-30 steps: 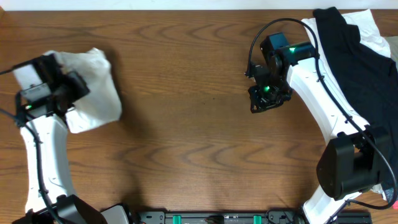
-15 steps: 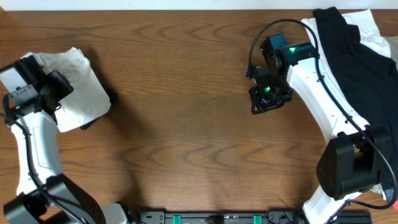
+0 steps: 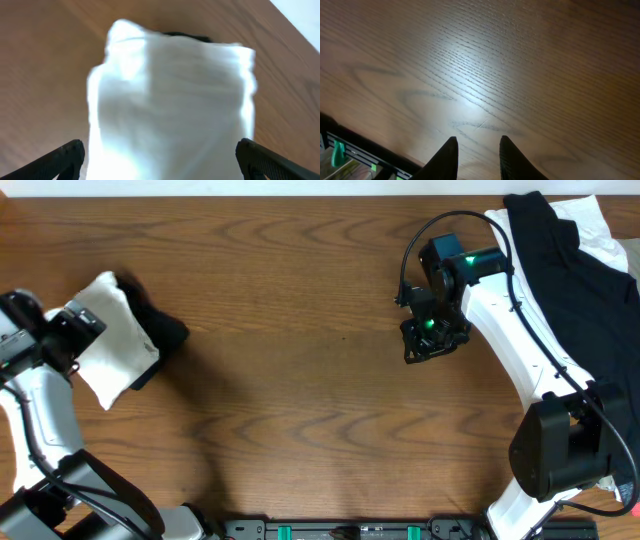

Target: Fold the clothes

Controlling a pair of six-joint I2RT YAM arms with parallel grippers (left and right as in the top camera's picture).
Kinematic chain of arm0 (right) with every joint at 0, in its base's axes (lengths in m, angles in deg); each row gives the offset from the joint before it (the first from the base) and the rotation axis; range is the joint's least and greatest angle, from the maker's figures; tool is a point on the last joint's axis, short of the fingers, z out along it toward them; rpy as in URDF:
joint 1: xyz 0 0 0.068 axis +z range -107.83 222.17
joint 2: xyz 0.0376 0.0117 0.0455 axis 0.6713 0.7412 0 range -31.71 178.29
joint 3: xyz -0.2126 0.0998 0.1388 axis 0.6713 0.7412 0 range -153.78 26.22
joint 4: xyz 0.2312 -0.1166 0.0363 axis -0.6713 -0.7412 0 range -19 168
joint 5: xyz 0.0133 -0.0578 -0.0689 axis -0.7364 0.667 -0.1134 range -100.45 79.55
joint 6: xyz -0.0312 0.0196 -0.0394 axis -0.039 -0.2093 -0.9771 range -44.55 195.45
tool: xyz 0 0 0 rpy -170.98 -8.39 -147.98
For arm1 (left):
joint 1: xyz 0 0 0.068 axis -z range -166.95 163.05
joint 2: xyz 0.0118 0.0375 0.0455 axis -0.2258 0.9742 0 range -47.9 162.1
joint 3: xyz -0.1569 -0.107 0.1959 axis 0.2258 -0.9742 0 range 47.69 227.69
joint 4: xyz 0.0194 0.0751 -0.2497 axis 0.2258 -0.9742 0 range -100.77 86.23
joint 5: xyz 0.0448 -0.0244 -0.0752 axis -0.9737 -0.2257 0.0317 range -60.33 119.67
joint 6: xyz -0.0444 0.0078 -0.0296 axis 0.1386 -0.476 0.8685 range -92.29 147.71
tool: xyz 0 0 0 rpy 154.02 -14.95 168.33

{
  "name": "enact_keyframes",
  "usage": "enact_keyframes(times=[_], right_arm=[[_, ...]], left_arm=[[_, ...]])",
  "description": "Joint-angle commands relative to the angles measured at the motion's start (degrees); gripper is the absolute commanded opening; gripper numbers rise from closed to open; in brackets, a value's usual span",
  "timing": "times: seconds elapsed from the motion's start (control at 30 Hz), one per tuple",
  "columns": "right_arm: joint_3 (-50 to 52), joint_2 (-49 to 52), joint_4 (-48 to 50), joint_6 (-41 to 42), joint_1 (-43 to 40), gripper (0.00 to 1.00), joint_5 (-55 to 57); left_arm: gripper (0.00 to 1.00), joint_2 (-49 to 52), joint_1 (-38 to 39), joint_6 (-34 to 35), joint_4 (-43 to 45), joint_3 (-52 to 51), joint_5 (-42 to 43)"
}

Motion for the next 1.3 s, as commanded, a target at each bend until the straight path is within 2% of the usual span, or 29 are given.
enact_keyframes(times=[0.0, 0.23, 0.43, 0.57, 0.7, 0.73, 0.77, 0.8, 0.83, 0.93, 1.1, 1.27], right_arm=[[-0.87, -1.29, 0.63, -0.31, -0.57, 0.27, -0.09], [-0.87, -1.29, 3.45, -0.09, -0.57, 0.27, -0.5], [-0.87, -1.29, 6.4, 2.75, -1.29, 0.29, -0.52], [-0.87, -1.38, 10.34, 10.12, -3.56, 0.3, -0.61], [-0.87, -1.4, 16.2, 14.78, -7.04, 0.33, -0.98], [-0.87, -1.4, 17.53, 14.93, -7.85, 0.35, -0.96], [-0.87, -1.4, 18.75, 14.93, -8.61, 0.48, -0.94], [-0.87, -1.4, 19.74, 14.91, -9.42, 0.87, -0.92], [-0.87, -1.4, 20.31, 14.91, -10.19, 0.99, -0.92], [-0.9, -1.4, 19.45, 13.16, -12.39, 0.99, -0.96], [-0.94, -2.47, 11.93, 12.9, -15.96, 0.98, -0.76], [1.68, -10.84, 11.72, 13.88, -16.83, 0.95, 4.0]], left_arm=[[0.98, -1.07, -2.05, 4.83, -0.74, 1.36, 0.42], [0.98, -2.34, 1.22, 3.41, -0.26, 1.38, 8.26], [0.98, -3.26, 13.99, -4.52, -0.13, 1.4, 8.5], [0.98, -3.28, 25.46, -7.85, -1.88, 1.4, 3.76], [0.98, -3.21, 37.51, -9.75, -3.85, 1.38, -7.43], [0.98, -3.17, 40.15, -9.77, -4.35, 1.38, -9.86], [0.98, -3.17, 42.29, -10.12, -5.01, 1.38, -11.02], [0.98, -3.17, 43.93, -10.32, -5.7, 1.38, -10.97], [0.98, -3.17, 45.51, -10.32, -6.32, 1.38, -10.97], [0.98, -3.39, 48.46, -10.36, -8.26, 1.38, -10.97], [0.98, -6.73, 48.96, -10.36, -16.0, 1.38, -10.95], [0.98, -16.85, 48.98, -11.76, -20.0, -0.22, -6.6]])
